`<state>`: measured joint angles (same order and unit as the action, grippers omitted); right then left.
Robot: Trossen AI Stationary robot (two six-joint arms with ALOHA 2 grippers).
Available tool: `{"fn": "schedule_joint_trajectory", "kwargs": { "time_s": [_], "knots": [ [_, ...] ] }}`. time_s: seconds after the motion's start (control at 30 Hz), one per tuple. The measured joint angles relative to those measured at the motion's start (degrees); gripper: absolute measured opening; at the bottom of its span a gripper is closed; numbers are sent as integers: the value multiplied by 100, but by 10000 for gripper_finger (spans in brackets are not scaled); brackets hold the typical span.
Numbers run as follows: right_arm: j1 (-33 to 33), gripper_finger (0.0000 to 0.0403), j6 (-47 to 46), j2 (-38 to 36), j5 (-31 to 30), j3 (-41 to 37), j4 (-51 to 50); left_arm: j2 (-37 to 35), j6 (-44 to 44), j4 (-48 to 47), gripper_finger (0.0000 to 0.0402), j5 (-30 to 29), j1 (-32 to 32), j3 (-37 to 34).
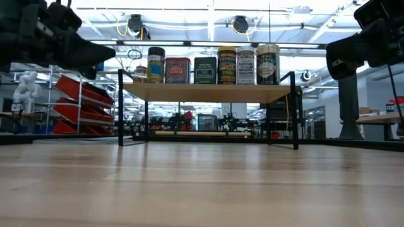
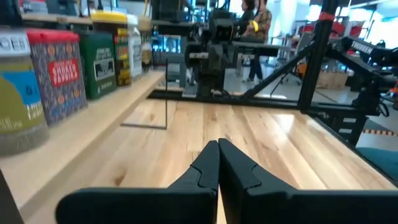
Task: Shelf spices
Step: Return to Home Position
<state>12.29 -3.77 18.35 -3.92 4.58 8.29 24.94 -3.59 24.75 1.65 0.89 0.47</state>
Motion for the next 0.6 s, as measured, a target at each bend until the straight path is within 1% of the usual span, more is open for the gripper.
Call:
{"fn": "schedule_joint_trajectory", "kwargs": {
  "time_s": [0.17,0.27,0.47,0.6],
  "knots": [
    [0,0,-24,-69,0,0,-50,-134,141,-21,4,2,0,0],
    [0,0,-49,-247,121,0,-72,-368,139,-270,4,2,0,0],
    [2,0,-134,-823,271,0,-525,-1207,109,-953,4,0,-2,-2],
    [2,0,-28,-1174,258,2,-564,-1830,106,-1475,4,-8,-4,-2]
  ]
}}
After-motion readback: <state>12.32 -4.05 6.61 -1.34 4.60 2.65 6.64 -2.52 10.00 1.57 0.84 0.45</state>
